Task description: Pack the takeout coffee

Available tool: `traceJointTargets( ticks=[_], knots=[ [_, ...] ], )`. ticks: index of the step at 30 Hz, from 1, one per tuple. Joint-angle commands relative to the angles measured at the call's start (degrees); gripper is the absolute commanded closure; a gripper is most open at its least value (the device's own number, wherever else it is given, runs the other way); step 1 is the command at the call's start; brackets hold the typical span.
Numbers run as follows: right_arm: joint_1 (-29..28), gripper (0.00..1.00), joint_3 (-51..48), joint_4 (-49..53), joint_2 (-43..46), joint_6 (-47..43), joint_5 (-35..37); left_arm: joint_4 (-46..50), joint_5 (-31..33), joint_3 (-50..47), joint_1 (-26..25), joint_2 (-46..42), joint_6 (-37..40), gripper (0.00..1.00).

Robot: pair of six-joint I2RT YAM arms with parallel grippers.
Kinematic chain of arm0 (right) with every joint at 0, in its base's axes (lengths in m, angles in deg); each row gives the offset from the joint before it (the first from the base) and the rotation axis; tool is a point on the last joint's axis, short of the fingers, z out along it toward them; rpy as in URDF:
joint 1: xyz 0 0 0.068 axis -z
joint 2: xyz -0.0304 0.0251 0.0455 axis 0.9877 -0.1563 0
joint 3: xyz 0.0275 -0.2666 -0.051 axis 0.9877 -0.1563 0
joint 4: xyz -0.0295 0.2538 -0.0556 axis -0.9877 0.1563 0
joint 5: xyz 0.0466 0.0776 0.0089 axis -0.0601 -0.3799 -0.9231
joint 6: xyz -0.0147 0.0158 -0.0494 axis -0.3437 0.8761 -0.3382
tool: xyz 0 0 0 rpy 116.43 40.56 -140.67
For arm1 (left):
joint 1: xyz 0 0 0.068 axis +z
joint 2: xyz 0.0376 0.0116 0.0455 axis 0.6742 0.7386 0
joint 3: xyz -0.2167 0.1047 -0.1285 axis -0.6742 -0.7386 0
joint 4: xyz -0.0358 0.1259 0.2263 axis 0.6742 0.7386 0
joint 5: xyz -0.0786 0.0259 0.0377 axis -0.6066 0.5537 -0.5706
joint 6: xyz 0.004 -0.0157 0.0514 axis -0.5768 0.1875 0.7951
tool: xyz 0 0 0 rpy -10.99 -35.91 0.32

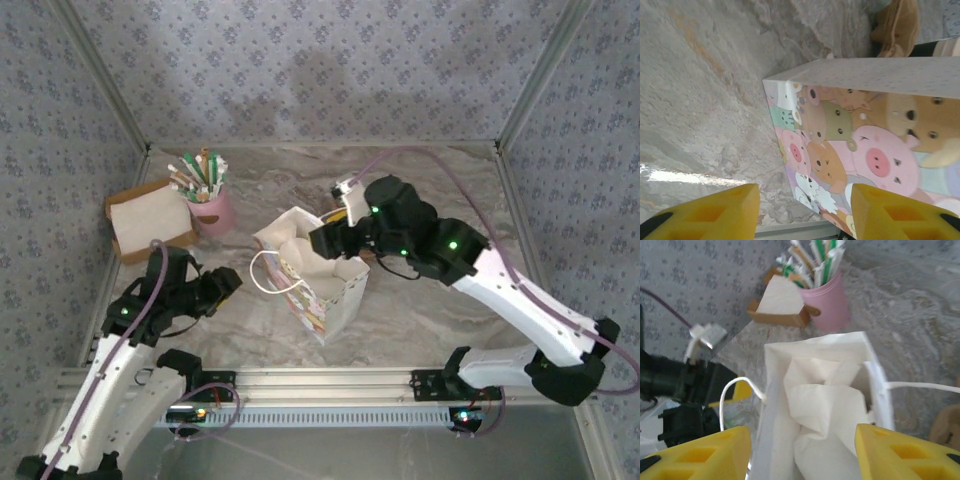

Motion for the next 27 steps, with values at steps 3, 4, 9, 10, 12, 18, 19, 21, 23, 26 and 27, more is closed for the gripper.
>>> traceJointTargets(
  ticks=[3, 4, 9, 10, 12, 18, 19, 21, 23, 26, 27],
  knots=[
    [7.21, 0.37, -4.36, 3.66, 8.01, 2.37, 2.05, -13.79, 1.71, -3.87, -6.95, 4.36, -5.57, 0.51],
    [9.01, 0.35, -5.55, 4.28, 9.5, 2.58, 2.31, -15.75, 2.42, -4.25, -8.22, 6.05, -5.98, 0.51],
    [16.54, 0.0, -10.84, 7.97, 16.27, 1.28, 8.15, -23.0, 4.69, -4.25, -10.12, 13.98, -5.26, 0.54],
    [18.12, 0.0, -12.16, 8.32, 17.54, 0.87, 9.2, -24.61, 5.03, -4.13, -10.18, 15.54, -5.08, 0.55],
    [21.34, 0.0, -14.42, 8.62, 19.86, 0.29, 9.8, -27.54, 4.8, -3.64, -10.15, 18.64, -4.79, 0.56],
    [29.6, 0.0, -23.34, 5.95, 24.96, 0.17, 8.13, -30.96, 5.59, 0.99, -10.17, 27.21, -2.2, 0.58],
    [30.57, 0.0, -24.85, 5.18, 25.71, -0.04, 8.34, -31.26, 5.9, 1.95, -10.18, 28.64, -1.75, 0.58],
    [32.35, 0.0, -27.86, 3.55, 27.19, -0.32, 9.23, -33.27, 5.49, 3.32, -10.08, 31.48, -1.38, 0.58],
    [33.93, 0.0, -31.13, 0.99, 29.06, -0.97, 9.96, -35.73, 4.42, 4.95, -10.13, 34.81, -0.99, 0.59],
    [35.76, 0.0, -36.34, -4.57, 32.06, -2.21, 12.93, -35.07, 4.87, 8.53, -10.05, 38.25, 0.97, 0.6],
    [36.2, 0.0, -38.04, -6.58, 32.94, -2.49, 14.1, -33.81, 5.84, 9.3, -10.09, 37.99, 1.63, 0.6]
  ],
)
